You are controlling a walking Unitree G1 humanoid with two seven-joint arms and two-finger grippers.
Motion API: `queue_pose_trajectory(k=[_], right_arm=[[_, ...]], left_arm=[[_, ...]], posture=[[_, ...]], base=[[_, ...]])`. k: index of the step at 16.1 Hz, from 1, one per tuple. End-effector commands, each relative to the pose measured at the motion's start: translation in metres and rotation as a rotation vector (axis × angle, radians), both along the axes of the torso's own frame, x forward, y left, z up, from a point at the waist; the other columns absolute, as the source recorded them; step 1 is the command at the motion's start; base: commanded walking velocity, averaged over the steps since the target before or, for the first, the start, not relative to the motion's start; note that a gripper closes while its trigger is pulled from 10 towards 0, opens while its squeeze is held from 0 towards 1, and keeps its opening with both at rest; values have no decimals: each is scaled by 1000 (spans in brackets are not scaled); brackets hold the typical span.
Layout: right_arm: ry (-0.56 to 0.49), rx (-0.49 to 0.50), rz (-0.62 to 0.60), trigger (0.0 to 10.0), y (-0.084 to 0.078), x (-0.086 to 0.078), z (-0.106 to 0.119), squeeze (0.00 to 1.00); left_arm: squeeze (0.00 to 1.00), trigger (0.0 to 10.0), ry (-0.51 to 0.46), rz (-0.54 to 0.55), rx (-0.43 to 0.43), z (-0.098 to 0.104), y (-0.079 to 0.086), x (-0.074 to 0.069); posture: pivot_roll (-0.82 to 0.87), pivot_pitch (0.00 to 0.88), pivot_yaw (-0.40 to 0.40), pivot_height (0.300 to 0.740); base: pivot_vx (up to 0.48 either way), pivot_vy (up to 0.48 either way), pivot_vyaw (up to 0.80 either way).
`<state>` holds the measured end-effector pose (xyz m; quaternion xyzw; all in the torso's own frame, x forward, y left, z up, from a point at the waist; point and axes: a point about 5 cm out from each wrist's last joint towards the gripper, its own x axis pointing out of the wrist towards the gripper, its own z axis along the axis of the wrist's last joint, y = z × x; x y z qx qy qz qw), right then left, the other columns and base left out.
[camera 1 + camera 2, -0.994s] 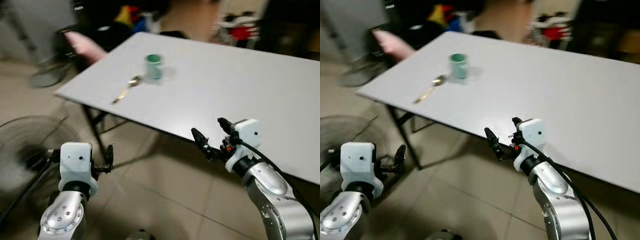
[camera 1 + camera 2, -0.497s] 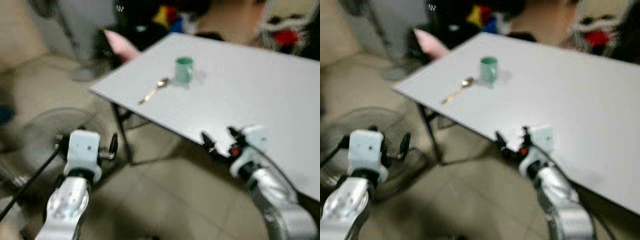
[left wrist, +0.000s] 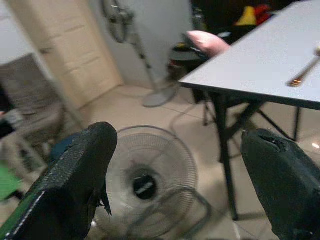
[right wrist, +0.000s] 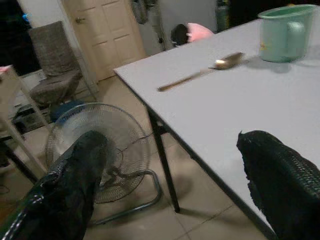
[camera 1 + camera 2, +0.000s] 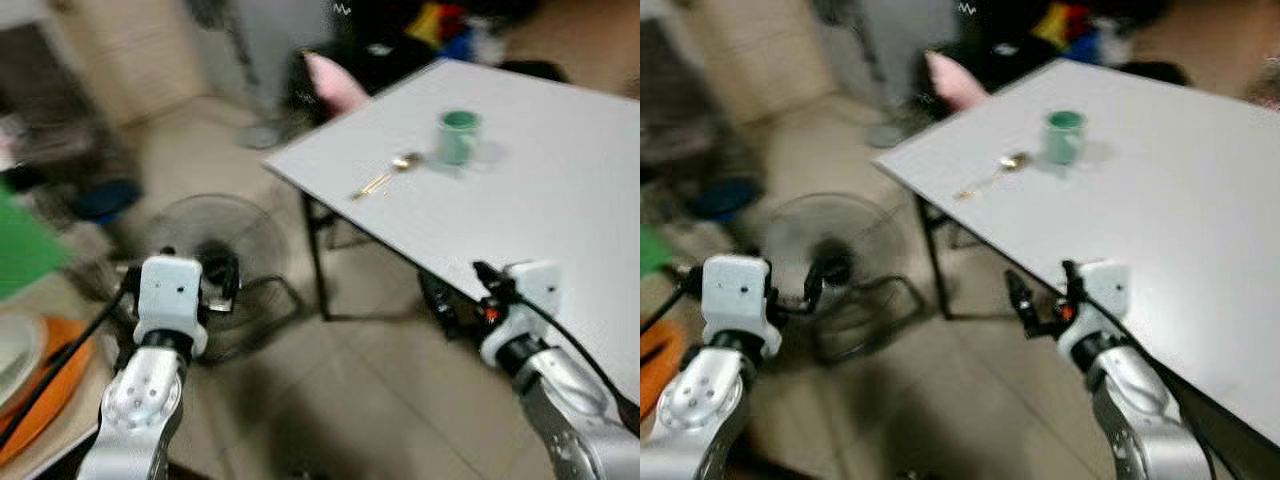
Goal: Setting the table
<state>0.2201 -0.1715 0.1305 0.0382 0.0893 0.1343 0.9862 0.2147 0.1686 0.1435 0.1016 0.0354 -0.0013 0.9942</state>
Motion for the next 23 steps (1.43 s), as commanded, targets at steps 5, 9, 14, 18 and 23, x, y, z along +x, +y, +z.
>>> queue_pose_trajectory(k=[5, 9, 14, 18, 23], right_arm=[[-6, 40, 29, 10000, 16, 9, 1, 1000], [11, 31, 31, 10000, 21, 11, -2, 737], [21, 33, 33, 10000, 25, 11, -3, 0], [36, 57, 37, 10000, 27, 12, -3, 0], [40, 73, 44, 10000, 26, 13, -1, 0]], left_arm=[[0, 10000, 3, 19, 28, 4, 4, -4], [0, 10000, 3, 23, 49, 8, 9, -5], [0, 10000, 9, 25, 58, 11, 14, -6], [0, 10000, 11, 5, 61, 16, 16, -6], [0, 10000, 18, -35, 81, 20, 22, -4]], posture=[[-30, 0, 113, 740], [-20, 0, 104, 740], [-12, 0, 106, 740], [0, 0, 97, 740], [3, 0, 96, 740]], base=[[0, 216, 320], [0, 369, 0], [0, 372, 0], [0, 372, -592], [0, 370, -800]])
